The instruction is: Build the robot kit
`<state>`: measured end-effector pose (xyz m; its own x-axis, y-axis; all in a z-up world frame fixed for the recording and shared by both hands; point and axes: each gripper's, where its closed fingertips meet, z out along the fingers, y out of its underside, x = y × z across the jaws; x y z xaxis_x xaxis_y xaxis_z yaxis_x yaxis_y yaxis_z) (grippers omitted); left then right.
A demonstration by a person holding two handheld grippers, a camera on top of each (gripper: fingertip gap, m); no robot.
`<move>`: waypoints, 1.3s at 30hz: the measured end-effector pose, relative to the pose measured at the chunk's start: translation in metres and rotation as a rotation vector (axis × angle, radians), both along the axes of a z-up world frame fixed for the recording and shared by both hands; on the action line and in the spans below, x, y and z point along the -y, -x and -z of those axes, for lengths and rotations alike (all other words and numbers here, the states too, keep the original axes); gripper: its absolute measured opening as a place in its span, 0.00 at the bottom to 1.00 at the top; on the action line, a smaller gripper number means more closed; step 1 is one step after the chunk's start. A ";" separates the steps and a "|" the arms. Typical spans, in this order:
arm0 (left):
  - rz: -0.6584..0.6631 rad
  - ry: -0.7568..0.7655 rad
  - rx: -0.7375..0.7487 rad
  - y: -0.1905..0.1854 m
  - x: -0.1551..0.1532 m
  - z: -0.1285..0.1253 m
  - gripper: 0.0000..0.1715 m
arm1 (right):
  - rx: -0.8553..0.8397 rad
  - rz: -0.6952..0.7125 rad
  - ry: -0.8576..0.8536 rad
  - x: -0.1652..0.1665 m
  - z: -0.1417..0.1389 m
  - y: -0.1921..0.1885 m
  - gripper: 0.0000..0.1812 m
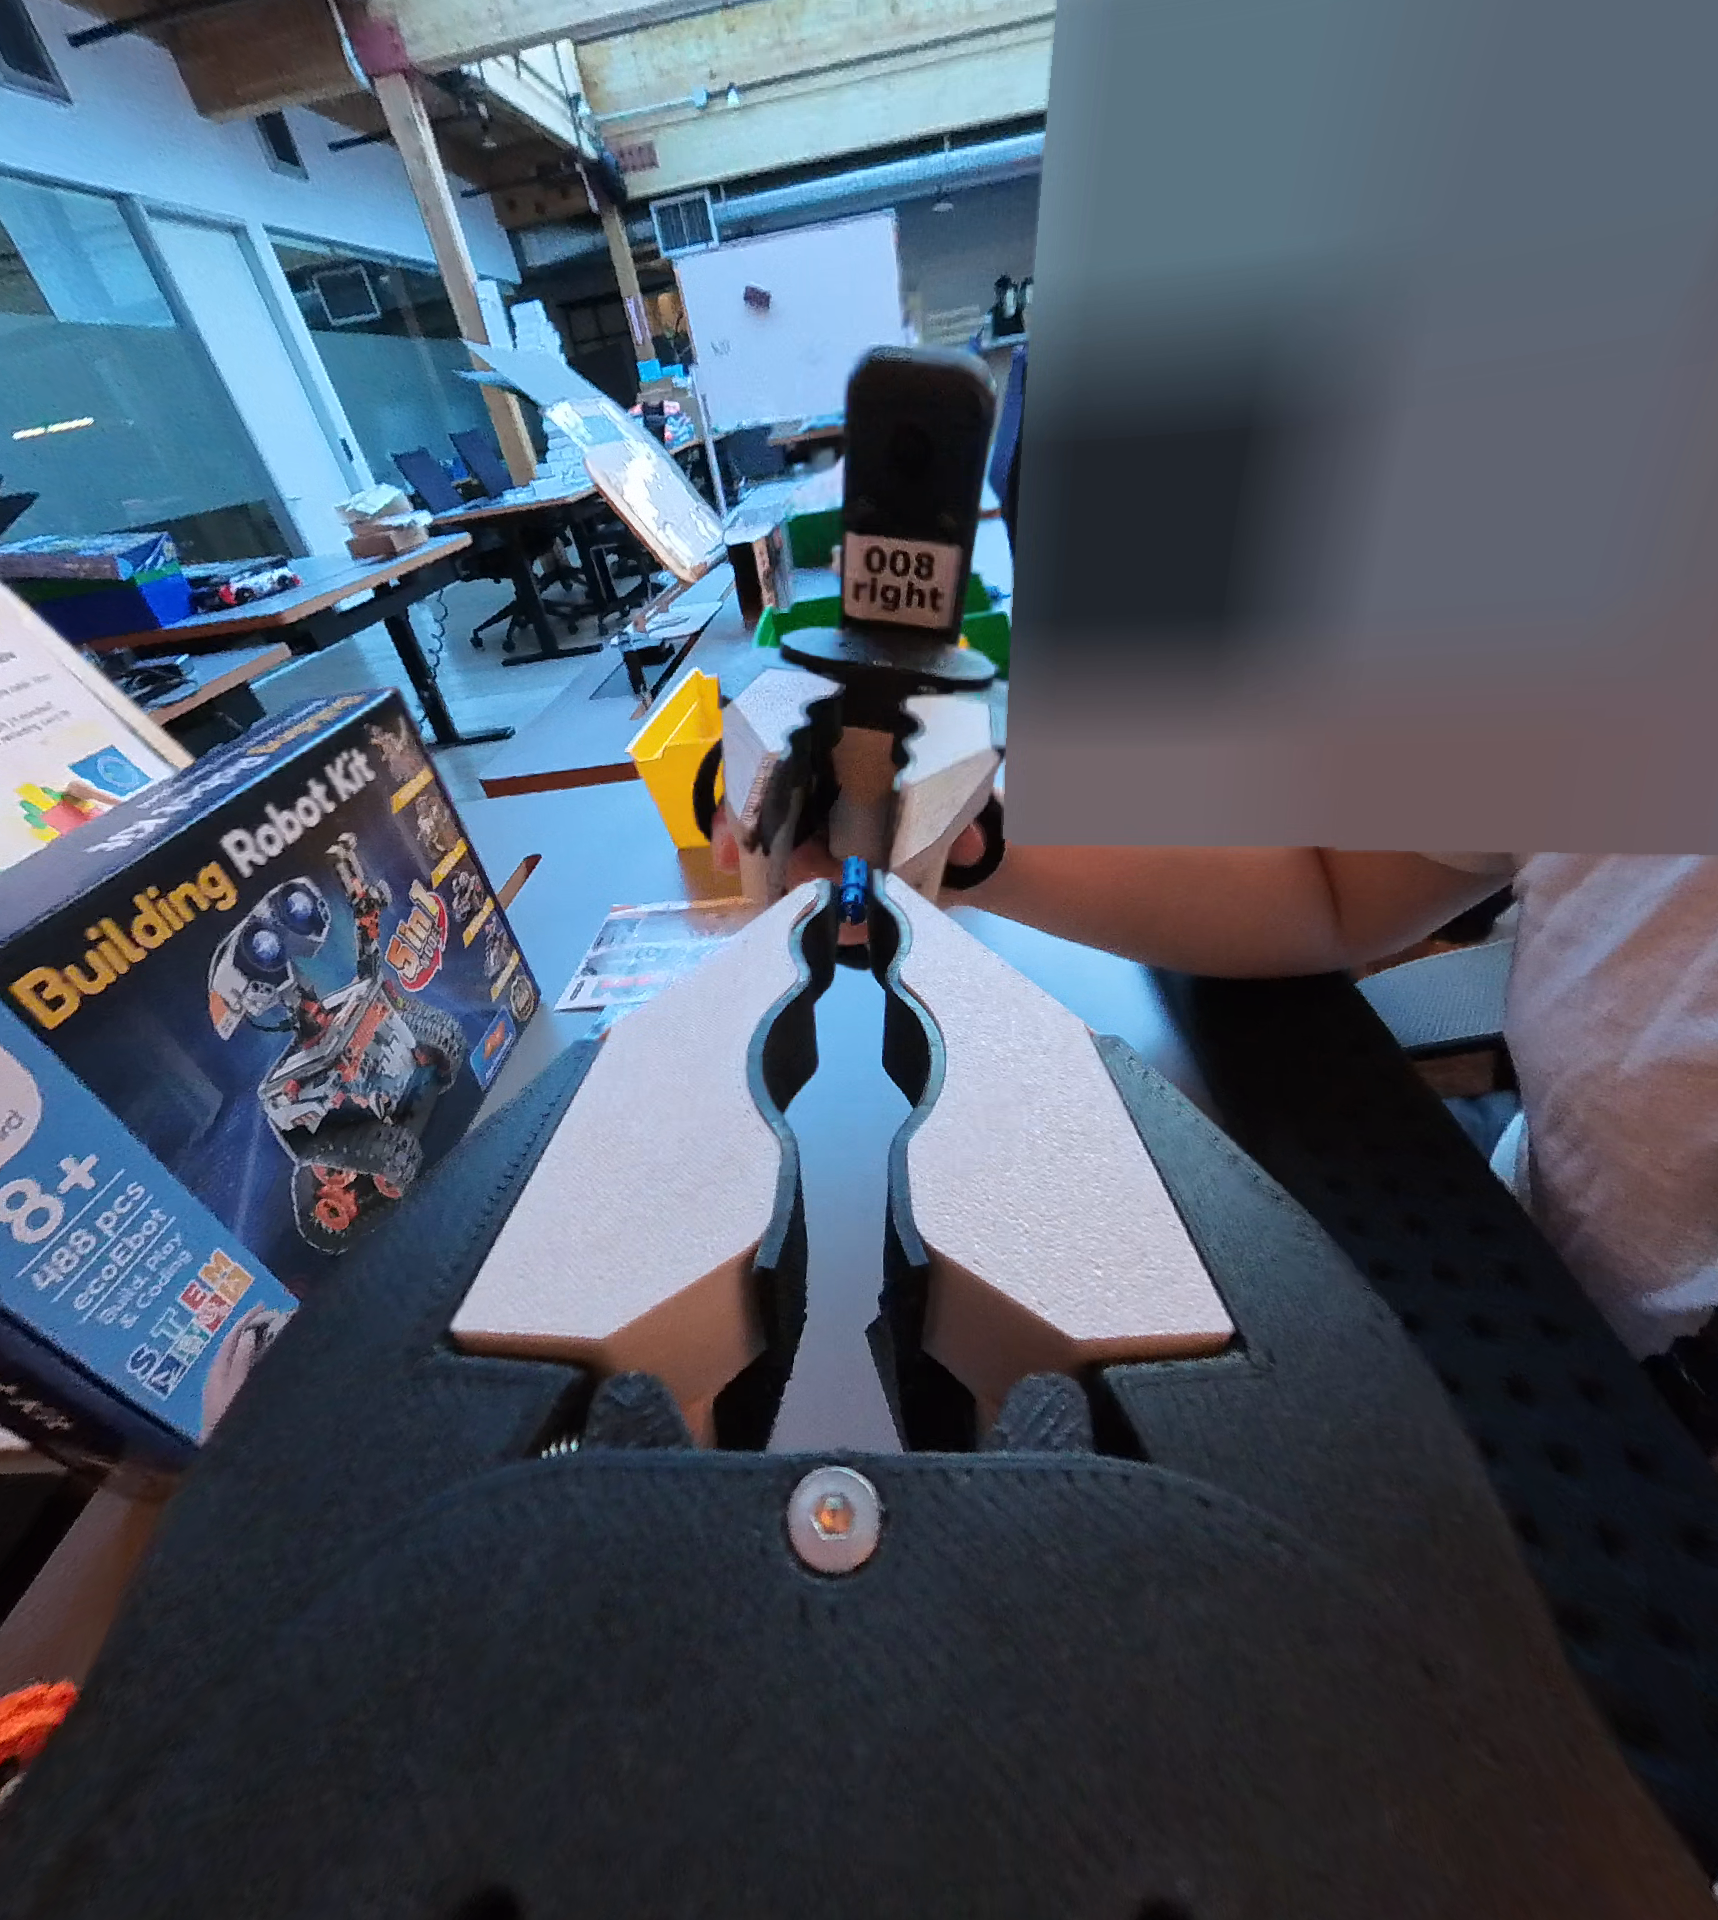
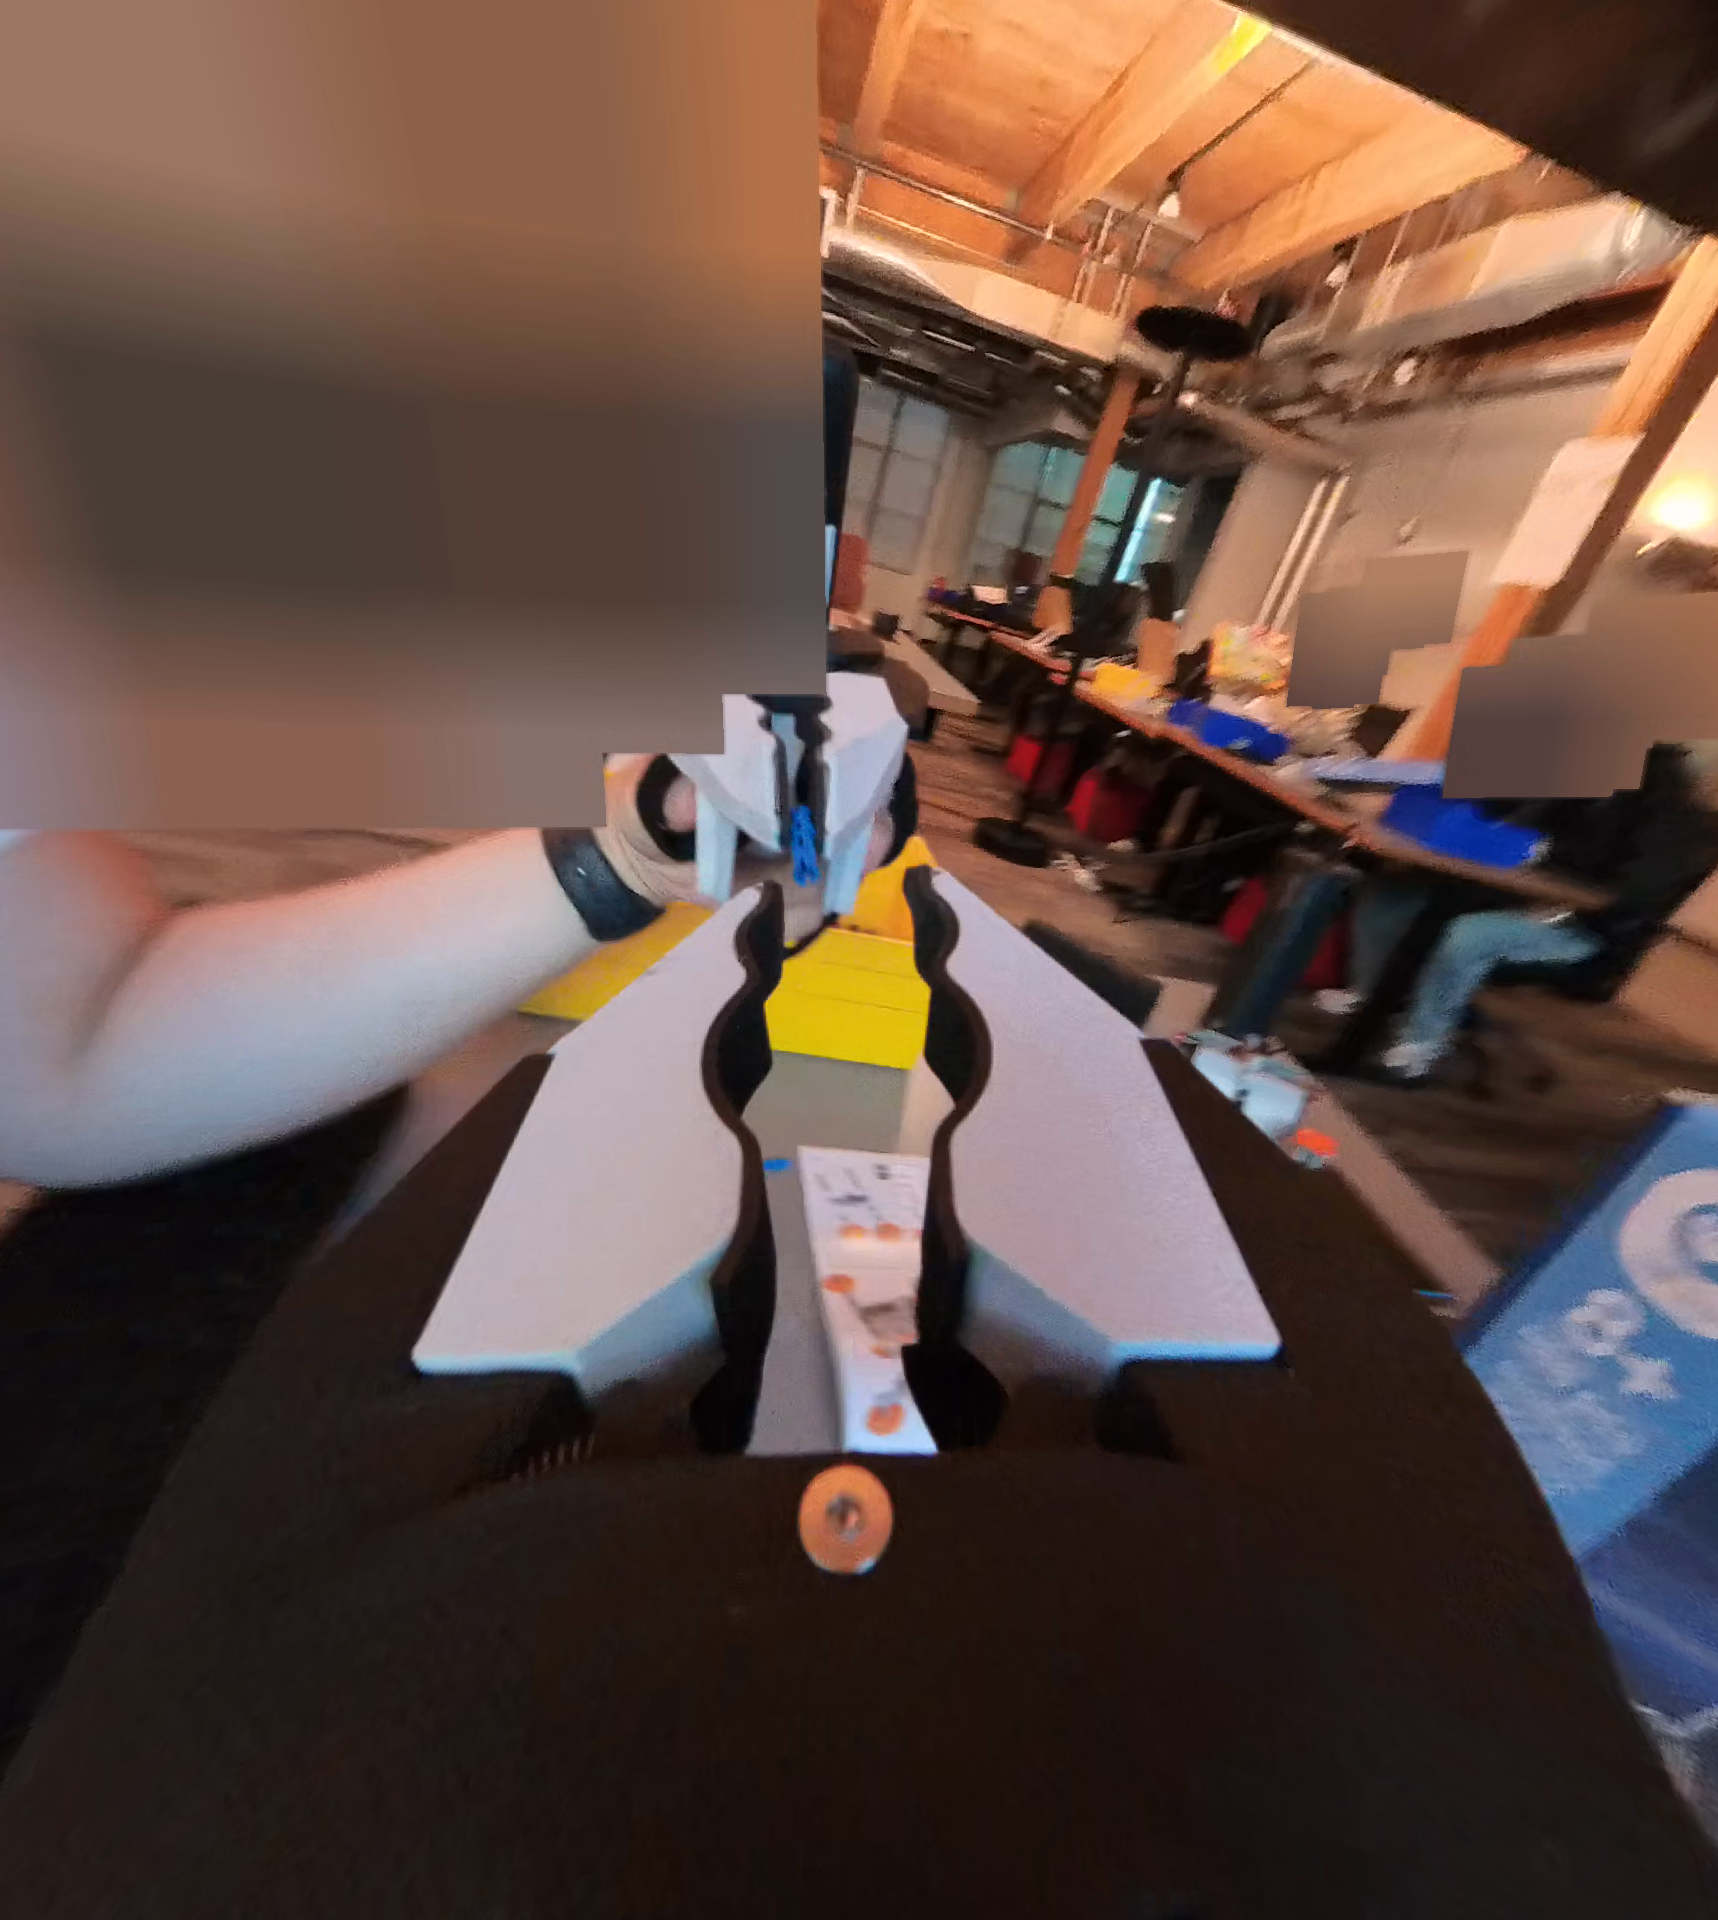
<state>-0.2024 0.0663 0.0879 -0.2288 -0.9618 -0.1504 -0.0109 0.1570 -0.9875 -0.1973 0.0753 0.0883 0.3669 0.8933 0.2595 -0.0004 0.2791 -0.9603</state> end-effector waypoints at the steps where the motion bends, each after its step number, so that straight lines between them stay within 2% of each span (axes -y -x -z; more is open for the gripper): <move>1: 0.013 0.003 0.013 0.002 0.002 -0.002 0.01 | 0.023 0.016 -0.040 0.002 0.000 0.000 0.13; 6: 0.025 -0.018 0.001 0.002 0.007 -0.001 0.01 | 0.061 -0.027 -0.066 0.013 0.000 0.009 0.07; 10: 0.021 -0.014 -0.014 -0.002 0.007 0.001 0.01 | 0.069 -0.008 -0.067 0.011 0.001 0.009 0.03; 20: 0.037 -0.051 -0.027 -0.006 0.013 0.006 0.01 | 0.041 -0.098 0.027 0.016 0.003 0.010 0.02; 36: 0.045 -0.055 0.010 0.000 0.010 0.003 0.01 | -0.031 -0.100 0.012 0.013 0.000 0.014 0.03; 39: 0.024 -0.057 0.005 0.002 0.006 0.004 0.01 | -0.027 -0.089 0.009 0.011 0.001 0.011 0.07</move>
<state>-0.2044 0.0598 0.0843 -0.2510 -0.9459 -0.2057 -0.0019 0.2129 -0.9771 -0.2086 0.0643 0.0874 0.2927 0.9249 0.2425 -0.0509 0.2684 -0.9620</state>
